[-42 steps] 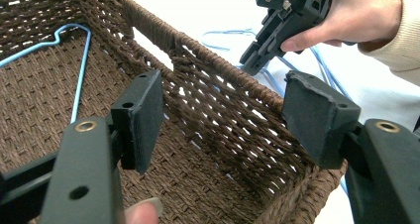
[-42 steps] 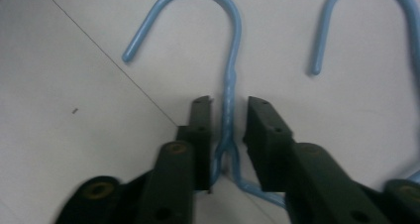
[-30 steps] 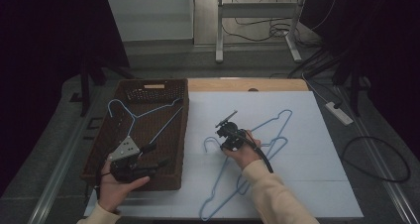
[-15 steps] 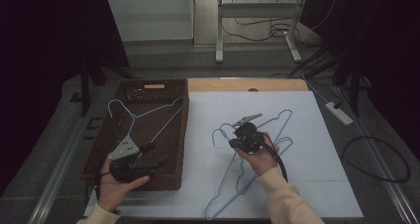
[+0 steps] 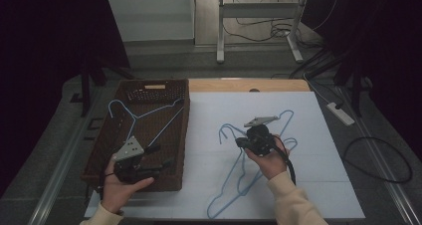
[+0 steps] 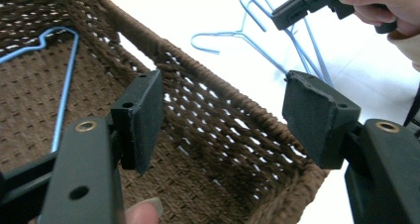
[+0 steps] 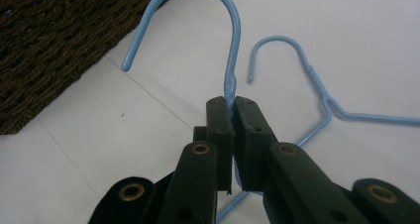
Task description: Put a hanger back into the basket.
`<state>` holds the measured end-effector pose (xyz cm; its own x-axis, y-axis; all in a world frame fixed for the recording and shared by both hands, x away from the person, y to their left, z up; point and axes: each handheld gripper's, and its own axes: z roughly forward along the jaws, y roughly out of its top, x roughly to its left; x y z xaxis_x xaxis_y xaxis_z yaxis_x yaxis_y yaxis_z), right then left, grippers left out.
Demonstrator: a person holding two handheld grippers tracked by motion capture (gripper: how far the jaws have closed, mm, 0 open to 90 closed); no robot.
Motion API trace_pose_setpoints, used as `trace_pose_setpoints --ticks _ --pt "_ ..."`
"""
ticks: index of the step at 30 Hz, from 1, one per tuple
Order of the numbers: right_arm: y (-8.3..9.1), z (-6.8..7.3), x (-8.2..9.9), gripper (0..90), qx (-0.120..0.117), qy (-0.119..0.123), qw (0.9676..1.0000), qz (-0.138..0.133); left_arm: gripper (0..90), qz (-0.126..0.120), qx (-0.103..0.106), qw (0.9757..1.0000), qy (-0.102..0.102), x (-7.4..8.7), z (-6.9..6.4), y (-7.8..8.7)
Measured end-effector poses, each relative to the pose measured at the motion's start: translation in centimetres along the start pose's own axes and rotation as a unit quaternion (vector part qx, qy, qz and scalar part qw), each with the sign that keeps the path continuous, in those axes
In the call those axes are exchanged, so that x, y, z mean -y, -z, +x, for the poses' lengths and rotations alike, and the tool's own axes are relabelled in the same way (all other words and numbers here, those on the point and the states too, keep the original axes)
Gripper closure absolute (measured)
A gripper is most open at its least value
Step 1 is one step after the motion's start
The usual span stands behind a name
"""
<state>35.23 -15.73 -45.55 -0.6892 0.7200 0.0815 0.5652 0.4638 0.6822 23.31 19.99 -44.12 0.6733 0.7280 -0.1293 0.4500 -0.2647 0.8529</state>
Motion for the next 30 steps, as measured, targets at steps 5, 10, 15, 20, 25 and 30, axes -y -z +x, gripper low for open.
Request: trace_pose_setpoints --ticks 5,10,15,20,25,30 --pt "0.3 0.0 0.1 86.2 0.001 0.002 1.0000 -0.008 33.5 0.003 0.011 0.9999 -0.006 -0.5 -0.8 -0.6" --pt "0.8 0.0 0.1 86.2 0.000 0.004 0.9999 -0.016 33.5 0.007 0.029 0.9995 -0.013 -1.7 -2.0 -1.9" --pt "1.3 0.0 0.2 86.2 -0.001 0.003 0.9996 -0.026 33.3 0.013 0.049 0.9984 -0.024 -3.0 -3.6 -3.4" --pt "1.8 0.0 0.4 86.2 -0.002 0.003 0.9994 -0.033 33.2 0.024 0.063 0.9973 -0.030 -3.9 -4.7 -5.0" --pt "2.0 0.0 0.5 86.2 -0.003 0.004 0.9994 -0.035 33.5 0.041 0.072 0.9961 -0.029 -4.2 -5.5 -6.3" --pt "2.3 0.0 0.6 86.3 -0.003 0.004 0.9991 -0.041 33.8 0.055 0.076 0.9953 -0.025 -4.4 -6.0 -7.5"
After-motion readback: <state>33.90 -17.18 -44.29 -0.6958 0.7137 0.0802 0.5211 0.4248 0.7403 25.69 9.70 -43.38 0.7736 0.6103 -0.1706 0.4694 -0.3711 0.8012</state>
